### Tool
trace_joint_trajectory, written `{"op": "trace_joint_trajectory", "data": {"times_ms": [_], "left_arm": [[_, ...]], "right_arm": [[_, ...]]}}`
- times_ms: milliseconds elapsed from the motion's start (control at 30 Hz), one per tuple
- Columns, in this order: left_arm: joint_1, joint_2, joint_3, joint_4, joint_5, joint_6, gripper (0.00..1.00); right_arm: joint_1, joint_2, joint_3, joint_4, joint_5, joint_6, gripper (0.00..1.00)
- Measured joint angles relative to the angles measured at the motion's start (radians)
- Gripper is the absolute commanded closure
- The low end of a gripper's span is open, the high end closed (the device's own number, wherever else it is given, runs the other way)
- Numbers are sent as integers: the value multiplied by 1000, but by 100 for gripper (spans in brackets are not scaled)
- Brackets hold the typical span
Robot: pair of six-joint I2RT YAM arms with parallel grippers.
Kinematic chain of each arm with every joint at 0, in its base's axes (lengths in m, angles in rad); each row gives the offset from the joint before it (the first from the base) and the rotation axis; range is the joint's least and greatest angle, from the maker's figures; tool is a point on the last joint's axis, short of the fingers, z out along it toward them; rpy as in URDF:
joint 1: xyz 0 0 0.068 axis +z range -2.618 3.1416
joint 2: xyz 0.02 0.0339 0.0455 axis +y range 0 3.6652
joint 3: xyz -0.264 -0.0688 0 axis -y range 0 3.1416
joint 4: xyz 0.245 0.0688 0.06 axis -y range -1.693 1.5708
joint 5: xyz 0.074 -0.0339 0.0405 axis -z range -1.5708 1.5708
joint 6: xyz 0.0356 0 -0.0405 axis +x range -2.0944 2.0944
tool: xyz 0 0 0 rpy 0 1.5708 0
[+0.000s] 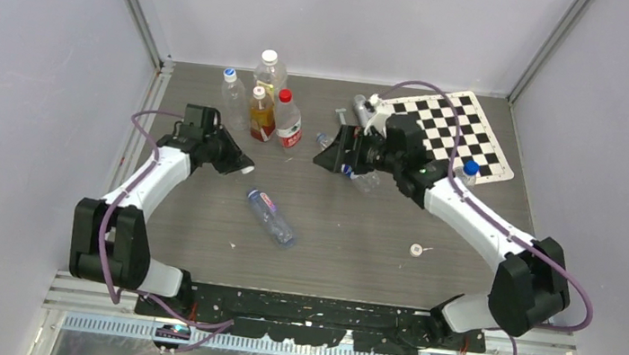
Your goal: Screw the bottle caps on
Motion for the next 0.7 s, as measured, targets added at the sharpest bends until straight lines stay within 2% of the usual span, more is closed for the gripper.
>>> {"op": "trace_joint_trajectory", "data": {"times_ms": [100, 233, 533, 700], "left_arm": [[-49, 0, 5, 20, 25, -53, 100], [-110, -4, 8, 61, 36, -135, 100], [-191, -31, -6, 198, 37, -348, 100], [-213, -54, -13, 228, 34, -405, 100]], "right_arm": [[59, 13, -78, 140, 8, 47, 0], [114, 64, -82, 250, 31, 83, 1], [208, 138, -117, 428, 120, 112, 9], [232, 174, -135, 456, 148, 113, 10]]}}
